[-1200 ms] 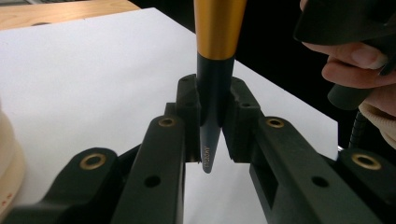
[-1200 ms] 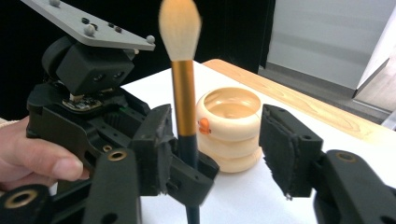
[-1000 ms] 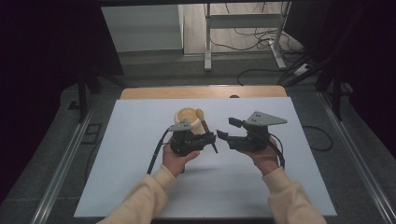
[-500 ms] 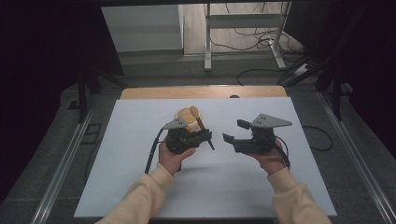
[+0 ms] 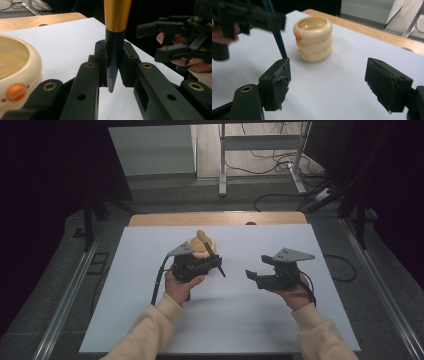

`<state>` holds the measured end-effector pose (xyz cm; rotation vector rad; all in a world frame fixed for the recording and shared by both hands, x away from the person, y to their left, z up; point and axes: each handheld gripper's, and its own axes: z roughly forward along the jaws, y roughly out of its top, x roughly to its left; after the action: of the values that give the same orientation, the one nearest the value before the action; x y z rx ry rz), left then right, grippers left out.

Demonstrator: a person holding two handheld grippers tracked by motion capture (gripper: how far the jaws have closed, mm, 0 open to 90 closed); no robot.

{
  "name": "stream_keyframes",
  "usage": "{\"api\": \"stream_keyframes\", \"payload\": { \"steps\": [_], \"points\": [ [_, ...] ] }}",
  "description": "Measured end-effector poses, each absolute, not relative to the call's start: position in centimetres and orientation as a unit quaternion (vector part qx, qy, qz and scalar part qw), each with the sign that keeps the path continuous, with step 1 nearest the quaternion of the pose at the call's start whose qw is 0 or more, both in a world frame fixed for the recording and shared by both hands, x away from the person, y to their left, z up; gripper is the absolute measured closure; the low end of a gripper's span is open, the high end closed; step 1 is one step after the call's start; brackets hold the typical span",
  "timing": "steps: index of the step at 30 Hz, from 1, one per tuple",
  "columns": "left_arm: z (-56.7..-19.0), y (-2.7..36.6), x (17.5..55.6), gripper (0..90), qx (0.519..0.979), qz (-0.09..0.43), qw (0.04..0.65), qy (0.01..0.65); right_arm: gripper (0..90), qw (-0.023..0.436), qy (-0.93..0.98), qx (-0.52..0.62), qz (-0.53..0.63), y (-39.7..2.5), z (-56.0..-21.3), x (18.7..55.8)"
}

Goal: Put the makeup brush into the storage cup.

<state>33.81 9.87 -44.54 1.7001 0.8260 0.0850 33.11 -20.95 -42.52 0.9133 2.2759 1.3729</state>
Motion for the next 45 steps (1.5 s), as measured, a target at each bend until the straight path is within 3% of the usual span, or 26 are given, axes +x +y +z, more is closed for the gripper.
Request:
{"api": "stream_keyframes", "payload": {
  "steps": [20,45],
  "points": [
    [-44.0,10.4,35.0,78.8,0.718,0.032,0.589,0.370,19.3,0.181,0.803,0.358,0.441,-25.9,-45.8,31.7],
    [-42.6,9.2,36.7,78.8,0.729,0.042,0.578,0.364,18.4,0.178,0.803,0.368,0.434,-26.0,-46.5,31.9]
  ]
}}
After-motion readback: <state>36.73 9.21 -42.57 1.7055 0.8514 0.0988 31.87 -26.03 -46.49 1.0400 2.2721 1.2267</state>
